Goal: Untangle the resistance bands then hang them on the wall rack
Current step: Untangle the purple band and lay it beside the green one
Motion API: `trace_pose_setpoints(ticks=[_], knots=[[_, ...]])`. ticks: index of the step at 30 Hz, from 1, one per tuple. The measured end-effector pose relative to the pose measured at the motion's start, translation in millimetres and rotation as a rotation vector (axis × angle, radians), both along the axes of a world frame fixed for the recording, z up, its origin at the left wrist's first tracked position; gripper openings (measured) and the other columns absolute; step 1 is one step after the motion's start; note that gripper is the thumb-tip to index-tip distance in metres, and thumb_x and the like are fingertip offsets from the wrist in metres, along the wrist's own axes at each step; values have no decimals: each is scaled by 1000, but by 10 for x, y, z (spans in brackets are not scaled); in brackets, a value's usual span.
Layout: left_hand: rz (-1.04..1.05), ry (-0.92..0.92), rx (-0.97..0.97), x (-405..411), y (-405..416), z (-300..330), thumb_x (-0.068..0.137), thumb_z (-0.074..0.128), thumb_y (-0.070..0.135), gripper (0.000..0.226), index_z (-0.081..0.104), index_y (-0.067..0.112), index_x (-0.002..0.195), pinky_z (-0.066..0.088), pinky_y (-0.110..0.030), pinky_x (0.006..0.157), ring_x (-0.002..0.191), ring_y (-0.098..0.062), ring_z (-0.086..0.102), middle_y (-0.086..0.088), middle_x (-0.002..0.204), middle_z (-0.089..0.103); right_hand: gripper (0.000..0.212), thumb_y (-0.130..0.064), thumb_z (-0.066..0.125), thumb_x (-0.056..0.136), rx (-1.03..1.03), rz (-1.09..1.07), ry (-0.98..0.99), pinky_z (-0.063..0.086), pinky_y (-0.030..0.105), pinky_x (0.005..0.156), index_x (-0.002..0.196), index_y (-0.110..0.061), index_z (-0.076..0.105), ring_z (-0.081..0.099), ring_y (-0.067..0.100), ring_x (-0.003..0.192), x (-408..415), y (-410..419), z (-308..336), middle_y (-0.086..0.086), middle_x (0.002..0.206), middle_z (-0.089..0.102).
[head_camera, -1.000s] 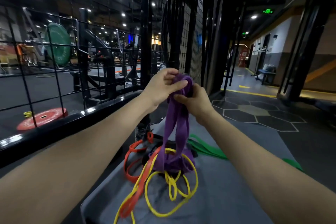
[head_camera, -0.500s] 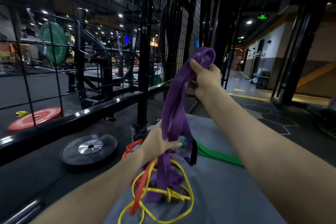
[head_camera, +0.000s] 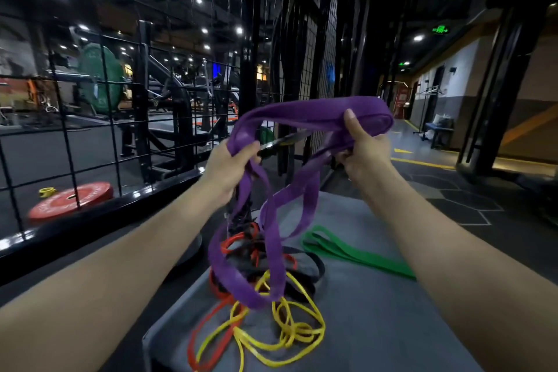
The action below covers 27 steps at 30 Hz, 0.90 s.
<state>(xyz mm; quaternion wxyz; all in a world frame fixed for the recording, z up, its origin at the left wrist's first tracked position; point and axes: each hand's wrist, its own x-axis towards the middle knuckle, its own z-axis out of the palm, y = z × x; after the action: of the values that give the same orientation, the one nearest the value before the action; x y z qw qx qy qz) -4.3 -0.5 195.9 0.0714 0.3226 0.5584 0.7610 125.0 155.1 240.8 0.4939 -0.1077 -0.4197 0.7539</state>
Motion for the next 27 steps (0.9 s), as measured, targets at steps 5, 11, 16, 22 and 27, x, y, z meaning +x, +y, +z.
trace_pose_setpoints(ticks=[5,11,16,22,27], knots=[[9,30,73,119,-74,368,88,61,14,11,58,19,79,55,-38,67,61,-11,62,8,48,61,40,-19,75,76,135,11,45,51,25,52,110,-13,56,63,20,72,150,-52,113,7,93,65],[-43,-14,-29,462,-19,178,85,64,11,19,57,16,69,46,-24,52,45,-8,54,9,42,55,46,-42,80,60,270,-224,-122,53,37,70,92,-14,63,63,21,75,523,-10,48,7,85,67],[-141,-29,-113,792,165,-130,86,64,13,18,59,17,69,44,-26,54,51,-11,53,11,45,57,31,-37,79,69,346,-357,-323,54,41,74,85,-19,60,62,24,70,999,149,-243,7,81,65],[-273,-128,-153,1202,413,-438,87,63,16,11,62,16,76,51,-33,67,60,-18,58,-3,64,62,71,-52,77,63,372,-436,-566,52,35,82,113,-16,42,61,20,85,1556,302,-676,4,100,60],[-306,-135,-206,1405,607,-788,87,63,18,8,64,15,79,53,-41,76,72,-25,62,-7,74,66,34,-35,57,90,466,-482,-853,42,36,78,101,-12,34,51,22,85,1864,499,-968,10,89,53]])
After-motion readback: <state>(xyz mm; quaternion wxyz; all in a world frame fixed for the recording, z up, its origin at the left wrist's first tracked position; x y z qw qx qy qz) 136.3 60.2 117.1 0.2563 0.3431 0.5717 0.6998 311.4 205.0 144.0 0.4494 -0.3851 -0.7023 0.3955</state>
